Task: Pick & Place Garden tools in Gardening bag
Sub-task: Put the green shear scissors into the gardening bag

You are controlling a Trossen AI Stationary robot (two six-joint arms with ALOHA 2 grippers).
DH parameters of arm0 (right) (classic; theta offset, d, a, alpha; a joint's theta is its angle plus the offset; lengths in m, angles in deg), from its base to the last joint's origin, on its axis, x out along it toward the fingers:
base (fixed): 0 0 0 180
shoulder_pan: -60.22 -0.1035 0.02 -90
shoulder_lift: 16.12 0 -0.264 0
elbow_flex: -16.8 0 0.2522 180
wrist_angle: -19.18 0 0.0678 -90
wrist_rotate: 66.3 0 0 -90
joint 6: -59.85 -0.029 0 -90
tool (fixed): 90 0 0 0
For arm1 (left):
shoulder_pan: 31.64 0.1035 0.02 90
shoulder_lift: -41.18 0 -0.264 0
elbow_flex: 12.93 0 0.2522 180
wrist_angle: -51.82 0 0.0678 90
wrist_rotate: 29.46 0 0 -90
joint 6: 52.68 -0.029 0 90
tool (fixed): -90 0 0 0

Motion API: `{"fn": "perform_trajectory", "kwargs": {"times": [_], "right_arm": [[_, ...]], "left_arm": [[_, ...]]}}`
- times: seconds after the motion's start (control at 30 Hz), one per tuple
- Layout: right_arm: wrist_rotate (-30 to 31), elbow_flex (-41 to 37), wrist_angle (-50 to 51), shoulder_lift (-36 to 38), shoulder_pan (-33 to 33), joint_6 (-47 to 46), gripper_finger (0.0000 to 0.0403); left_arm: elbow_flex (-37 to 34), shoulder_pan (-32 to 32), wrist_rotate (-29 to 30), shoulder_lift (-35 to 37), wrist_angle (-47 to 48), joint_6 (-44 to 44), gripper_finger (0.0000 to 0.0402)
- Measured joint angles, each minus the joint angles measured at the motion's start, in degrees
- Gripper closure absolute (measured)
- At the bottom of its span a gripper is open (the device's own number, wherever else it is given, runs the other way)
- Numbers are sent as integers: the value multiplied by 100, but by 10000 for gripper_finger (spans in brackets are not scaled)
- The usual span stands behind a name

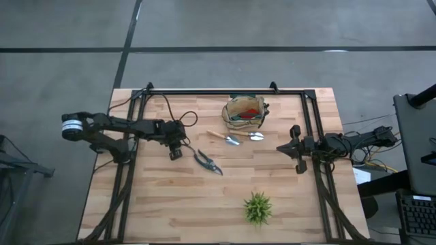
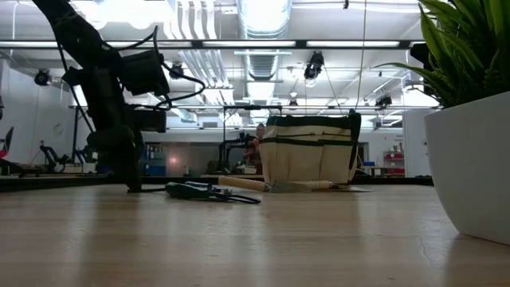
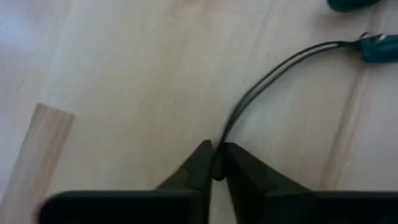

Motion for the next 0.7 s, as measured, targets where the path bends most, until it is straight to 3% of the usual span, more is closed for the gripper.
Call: {"fn": "perform_trajectory", "kwargs": {"times": [0.07,0.27,0.5,0.7], "right_arm": [[0,0,0,0,0,19,394],[0,0,0,0,0,11,394],[-1,2,0,0,0,10,394],[0,2,0,0,1,-3,394]], "left_arm": [[0,0,-50,-12,-33,62,391],[-22,-62,-175,218,-309,180,398],[-31,-197,-1090,628,-1383,298,400],[-32,-320,-1509,707,-2016,399,400]]}}
